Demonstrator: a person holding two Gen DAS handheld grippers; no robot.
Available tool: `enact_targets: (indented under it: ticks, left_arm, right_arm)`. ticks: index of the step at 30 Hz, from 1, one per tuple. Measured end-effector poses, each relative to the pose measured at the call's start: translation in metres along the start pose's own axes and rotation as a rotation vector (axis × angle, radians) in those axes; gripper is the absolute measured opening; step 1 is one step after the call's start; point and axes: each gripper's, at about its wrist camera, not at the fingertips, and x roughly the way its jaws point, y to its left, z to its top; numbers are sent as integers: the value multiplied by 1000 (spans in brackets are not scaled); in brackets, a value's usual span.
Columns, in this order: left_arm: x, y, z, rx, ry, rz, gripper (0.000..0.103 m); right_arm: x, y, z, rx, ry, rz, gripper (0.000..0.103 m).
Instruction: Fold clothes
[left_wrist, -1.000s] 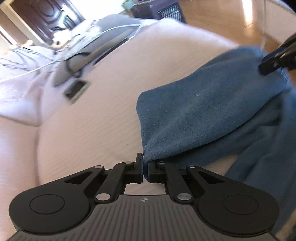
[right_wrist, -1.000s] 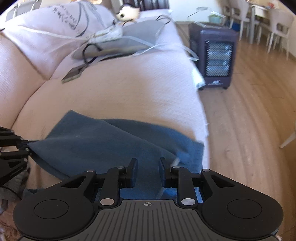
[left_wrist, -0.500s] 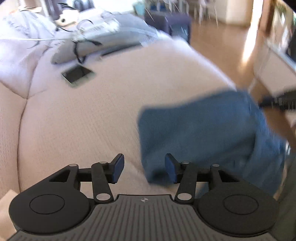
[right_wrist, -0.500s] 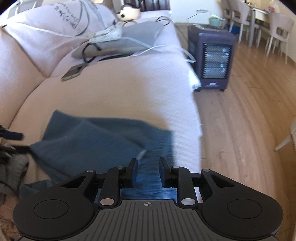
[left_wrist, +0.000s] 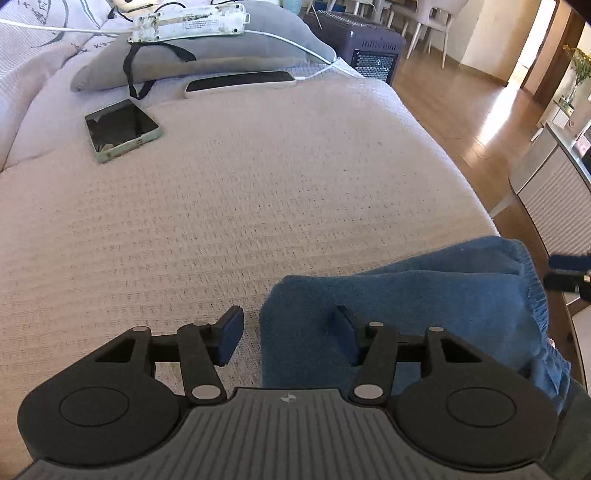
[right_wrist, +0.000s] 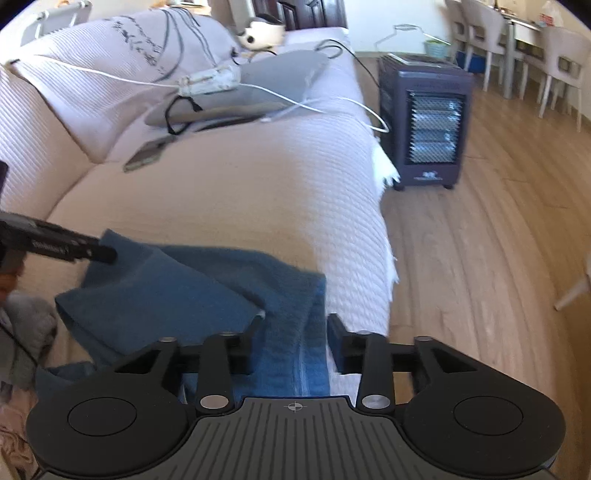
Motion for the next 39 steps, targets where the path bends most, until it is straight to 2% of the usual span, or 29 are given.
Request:
enact_targets:
  ticks: [1,3,6,8,9,10,12,16,19,21,23,25,26,30,35,39]
  left_arm:
    - [2,2,1,-3,2,-5,50]
    - [8,4,3,-16,9,-24,30]
    - [9,3,4,-41,14,-42,15]
    - [9,1,6,-48,12,-45,11]
    - [6,1,7,-50,8,-47,10]
    - [4,1,10,-45,-4,-47,10]
    - [-3,1,20,-44,-39,-44,10]
    - [-23,4,51,-61,-158,-40,10]
    - [-16,0,63,-37,-176,34,13]
    - [9,-8,58,58,-124,166,14]
    - [27,-11,48,102,-103,245,18]
    - [26,-8,44,108,-123,258,25]
    - [24,-5,44,106,-129,268,35]
    - [0,13,45,63,-154,299,38]
    - [-29,26,40,27,-170,294,42]
    - [-54,14,17,56,-138,218,52]
  right_arm:
    - [5,0,5,-11,-1,10,43]
    - [18,-1,14,-39,14,16,44]
    - [38,-2,21,-64,45,30,45]
    - [50,-3,23,-66,86,55,42]
    - [50,-2,25,-70,82,54,33]
    - [47,-2,28,-77,64,48,19]
    - [41,0,34,-89,29,35,8]
    - [29,1,49,-105,-46,9,7]
    - [33,-5,63,-72,-95,-5,7]
    - [42,-9,69,-45,-102,-4,9]
    - [58,-8,66,-30,-80,-15,13]
    - [66,-3,60,-44,-61,-60,20]
    - [63,-3,59,-52,-59,-78,22]
    - [42,-4,57,-82,-80,-128,41]
    - [19,8,56,-147,-96,-202,42]
    - [7,18,49,-142,-63,-182,42]
